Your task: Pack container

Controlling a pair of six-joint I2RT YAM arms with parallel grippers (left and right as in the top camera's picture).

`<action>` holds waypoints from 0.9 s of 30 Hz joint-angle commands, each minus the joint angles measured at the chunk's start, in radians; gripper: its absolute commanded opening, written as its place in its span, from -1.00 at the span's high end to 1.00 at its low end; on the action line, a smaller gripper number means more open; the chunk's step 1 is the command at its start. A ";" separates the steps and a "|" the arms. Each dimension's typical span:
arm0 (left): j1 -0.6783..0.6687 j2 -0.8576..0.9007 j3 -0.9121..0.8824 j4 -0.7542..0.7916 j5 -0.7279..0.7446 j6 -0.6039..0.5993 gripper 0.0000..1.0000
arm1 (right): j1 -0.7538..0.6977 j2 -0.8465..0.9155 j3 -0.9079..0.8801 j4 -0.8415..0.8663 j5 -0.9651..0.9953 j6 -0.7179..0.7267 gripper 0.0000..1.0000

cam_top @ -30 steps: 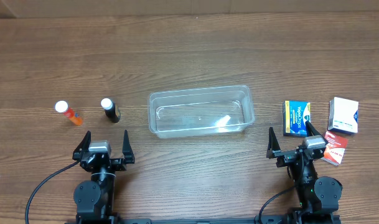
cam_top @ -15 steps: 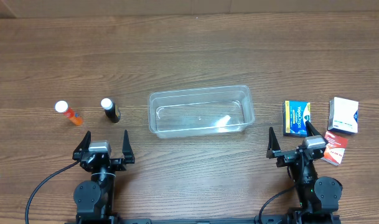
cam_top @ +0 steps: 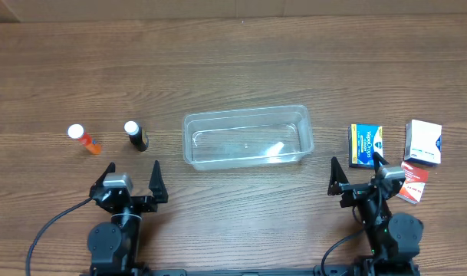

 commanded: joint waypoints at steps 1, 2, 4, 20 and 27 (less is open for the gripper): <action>0.010 0.076 0.175 -0.053 0.018 -0.025 -1.00 | 0.005 0.118 0.163 -0.038 0.019 0.032 -1.00; 0.010 0.108 0.208 -0.072 0.018 -0.025 -1.00 | 0.005 0.161 0.198 -0.055 0.019 0.041 -1.00; 0.010 0.203 0.294 -0.124 0.009 -0.024 -1.00 | 0.005 0.270 0.291 -0.112 0.018 0.042 -1.00; 0.010 1.157 1.215 -0.931 0.039 -0.005 -1.00 | 0.005 1.106 1.111 -0.865 0.019 0.000 -1.00; 0.010 1.344 1.363 -1.116 0.041 0.017 -1.00 | 0.005 1.195 1.154 -0.903 0.019 0.000 -1.00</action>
